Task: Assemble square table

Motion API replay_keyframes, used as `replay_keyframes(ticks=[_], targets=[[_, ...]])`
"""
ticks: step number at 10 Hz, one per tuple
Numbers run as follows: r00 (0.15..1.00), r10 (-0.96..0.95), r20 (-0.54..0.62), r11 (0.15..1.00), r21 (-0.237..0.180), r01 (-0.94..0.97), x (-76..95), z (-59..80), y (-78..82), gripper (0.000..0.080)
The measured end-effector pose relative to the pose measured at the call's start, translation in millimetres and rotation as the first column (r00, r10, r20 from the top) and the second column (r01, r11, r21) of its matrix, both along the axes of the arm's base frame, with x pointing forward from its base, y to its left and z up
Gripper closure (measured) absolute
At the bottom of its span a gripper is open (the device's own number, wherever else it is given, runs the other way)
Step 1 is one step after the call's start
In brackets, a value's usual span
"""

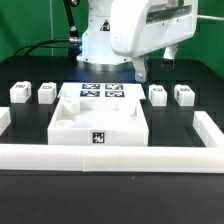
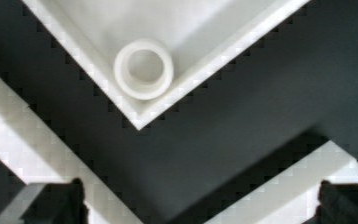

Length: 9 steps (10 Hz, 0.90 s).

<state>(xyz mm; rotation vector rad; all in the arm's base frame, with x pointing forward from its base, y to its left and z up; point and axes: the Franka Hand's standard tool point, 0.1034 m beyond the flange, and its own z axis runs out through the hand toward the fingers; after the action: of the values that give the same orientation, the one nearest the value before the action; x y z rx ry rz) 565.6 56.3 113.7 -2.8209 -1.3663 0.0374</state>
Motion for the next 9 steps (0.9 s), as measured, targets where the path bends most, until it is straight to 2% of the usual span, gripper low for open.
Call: replay_keyframes(ticks=[9], targets=[[1.0, 0.0, -0.002, 1.0, 0.0, 0.0, -0.5, -1.3, 0.0, 0.015]])
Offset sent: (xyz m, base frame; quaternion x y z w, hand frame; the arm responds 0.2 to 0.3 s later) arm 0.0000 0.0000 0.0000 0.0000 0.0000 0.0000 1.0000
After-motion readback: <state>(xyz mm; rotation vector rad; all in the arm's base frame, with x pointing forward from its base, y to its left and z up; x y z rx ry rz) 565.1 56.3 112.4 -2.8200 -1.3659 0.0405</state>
